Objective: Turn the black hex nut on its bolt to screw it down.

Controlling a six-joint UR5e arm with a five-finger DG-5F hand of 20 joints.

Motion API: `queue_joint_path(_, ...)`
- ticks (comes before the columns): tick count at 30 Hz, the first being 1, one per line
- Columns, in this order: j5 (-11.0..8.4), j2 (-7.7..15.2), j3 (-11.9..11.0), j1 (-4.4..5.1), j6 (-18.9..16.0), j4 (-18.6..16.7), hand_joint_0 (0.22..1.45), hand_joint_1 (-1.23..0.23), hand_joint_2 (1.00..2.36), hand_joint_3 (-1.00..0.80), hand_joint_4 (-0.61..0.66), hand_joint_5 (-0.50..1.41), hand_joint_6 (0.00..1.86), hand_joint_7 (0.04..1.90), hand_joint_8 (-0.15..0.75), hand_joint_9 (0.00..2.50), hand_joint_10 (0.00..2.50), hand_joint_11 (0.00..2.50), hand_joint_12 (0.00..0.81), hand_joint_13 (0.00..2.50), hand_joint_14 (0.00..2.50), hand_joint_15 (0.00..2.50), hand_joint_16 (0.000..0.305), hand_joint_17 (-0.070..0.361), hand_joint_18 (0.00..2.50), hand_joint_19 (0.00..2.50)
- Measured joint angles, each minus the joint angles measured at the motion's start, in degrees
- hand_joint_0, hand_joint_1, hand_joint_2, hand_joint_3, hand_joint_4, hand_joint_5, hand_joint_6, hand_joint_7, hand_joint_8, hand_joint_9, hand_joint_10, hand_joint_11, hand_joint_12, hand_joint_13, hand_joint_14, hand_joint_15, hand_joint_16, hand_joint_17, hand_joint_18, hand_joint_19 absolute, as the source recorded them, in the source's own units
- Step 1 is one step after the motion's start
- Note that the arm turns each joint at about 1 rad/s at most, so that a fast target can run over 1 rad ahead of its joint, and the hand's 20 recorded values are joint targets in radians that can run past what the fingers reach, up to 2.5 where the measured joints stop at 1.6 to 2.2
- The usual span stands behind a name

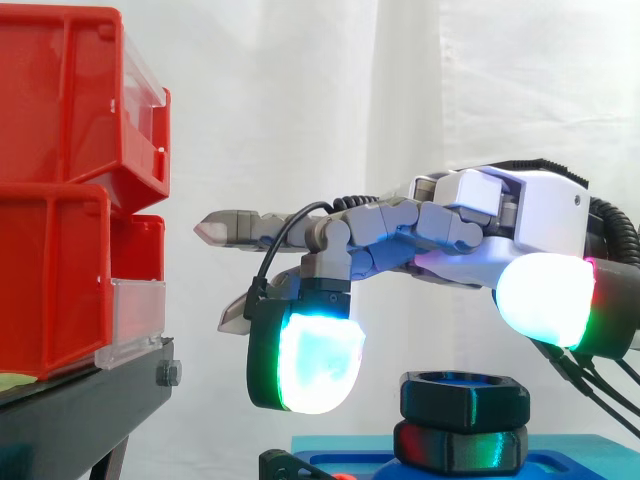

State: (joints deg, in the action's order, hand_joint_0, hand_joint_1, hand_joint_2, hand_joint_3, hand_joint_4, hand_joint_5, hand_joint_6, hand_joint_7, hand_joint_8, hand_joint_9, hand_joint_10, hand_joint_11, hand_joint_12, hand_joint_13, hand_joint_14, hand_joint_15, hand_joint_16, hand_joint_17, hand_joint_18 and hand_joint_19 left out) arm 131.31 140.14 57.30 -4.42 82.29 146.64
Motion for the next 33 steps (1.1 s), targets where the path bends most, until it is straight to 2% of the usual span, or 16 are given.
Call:
queue_joint_path(12,-0.37,-0.41,0.06,0.68,0.32,1.16,0.45,-0.15,1.0,-0.5,0.27,-0.12,0.52,1.18,0.329,0.56,0.0,0.21,0.381,0.17,0.0,0.03,0.059,0.132,0.04,0.17)
queue_joint_path(15,-0.68,-0.44,0.07,0.88,0.47,1.72,0.45,-0.16,1.0,-0.5,0.28,-0.13,0.56,1.1,0.324,0.57,0.0,0.22,0.381,0.2,0.0,0.04,0.059,0.133,0.06,0.18)
queue_joint_path(17,-0.78,-0.46,0.08,0.98,0.57,2.09,0.45,-0.16,1.0,-0.5,0.28,-0.15,0.63,0.98,0.323,0.58,0.0,0.24,0.378,0.22,0.0,0.04,0.059,0.134,0.09,0.18)
queue_joint_path(21,-0.86,-0.43,0.09,1.19,0.66,2.64,0.45,-0.16,1.0,-0.5,0.28,-0.15,0.69,0.9,0.325,0.59,0.01,0.25,0.379,0.23,0.0,0.05,0.059,0.133,0.1,0.18)
queue_joint_path(33,-0.86,-0.4,0.14,1.41,0.61,2.78,0.46,-0.18,1.0,-0.5,0.28,-0.13,0.79,0.9,0.341,0.67,0.01,0.28,0.378,0.27,0.0,0.04,0.059,0.132,0.15,0.17)
